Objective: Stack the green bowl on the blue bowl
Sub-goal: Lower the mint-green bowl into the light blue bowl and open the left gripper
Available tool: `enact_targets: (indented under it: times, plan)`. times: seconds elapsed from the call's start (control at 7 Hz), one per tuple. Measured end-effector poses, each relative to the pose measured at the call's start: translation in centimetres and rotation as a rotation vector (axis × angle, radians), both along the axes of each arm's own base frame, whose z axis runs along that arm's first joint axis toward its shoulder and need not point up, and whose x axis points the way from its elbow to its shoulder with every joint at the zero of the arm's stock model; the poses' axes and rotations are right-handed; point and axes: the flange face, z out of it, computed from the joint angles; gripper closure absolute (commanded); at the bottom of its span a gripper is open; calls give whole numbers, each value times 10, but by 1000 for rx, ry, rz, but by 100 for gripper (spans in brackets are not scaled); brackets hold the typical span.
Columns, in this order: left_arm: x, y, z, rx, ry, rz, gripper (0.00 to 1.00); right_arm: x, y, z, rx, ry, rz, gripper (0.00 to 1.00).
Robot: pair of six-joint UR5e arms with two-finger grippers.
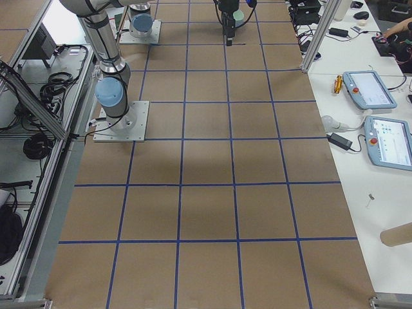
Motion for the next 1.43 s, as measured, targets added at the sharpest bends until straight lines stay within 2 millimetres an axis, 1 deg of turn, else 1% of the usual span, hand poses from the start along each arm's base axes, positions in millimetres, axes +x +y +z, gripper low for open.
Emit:
enact_targets:
  times: [0.43, 0.71, 0.86, 1.14, 1.29, 1.43]
  plan:
    - [1, 0, 11, -17, -7, 34, 7, 0, 0, 0, 0, 0, 0, 0]
    - [-5, 3, 26, -29, 6, 149, 7, 0, 0, 0, 0, 0, 0, 0]
    - [-16, 5, 40, -31, 23, 239, 7, 0, 0, 0, 0, 0, 0, 0]
    - [-62, 0, 89, 4, 71, 454, 7, 0, 0, 0, 0, 0, 0, 0]
    - [-84, -2, 114, 35, 88, 581, 4, 0, 0, 0, 0, 0, 0, 0]
    - [-104, -1, 134, 50, 102, 718, 2, 0, 0, 0, 0, 0, 0, 0]
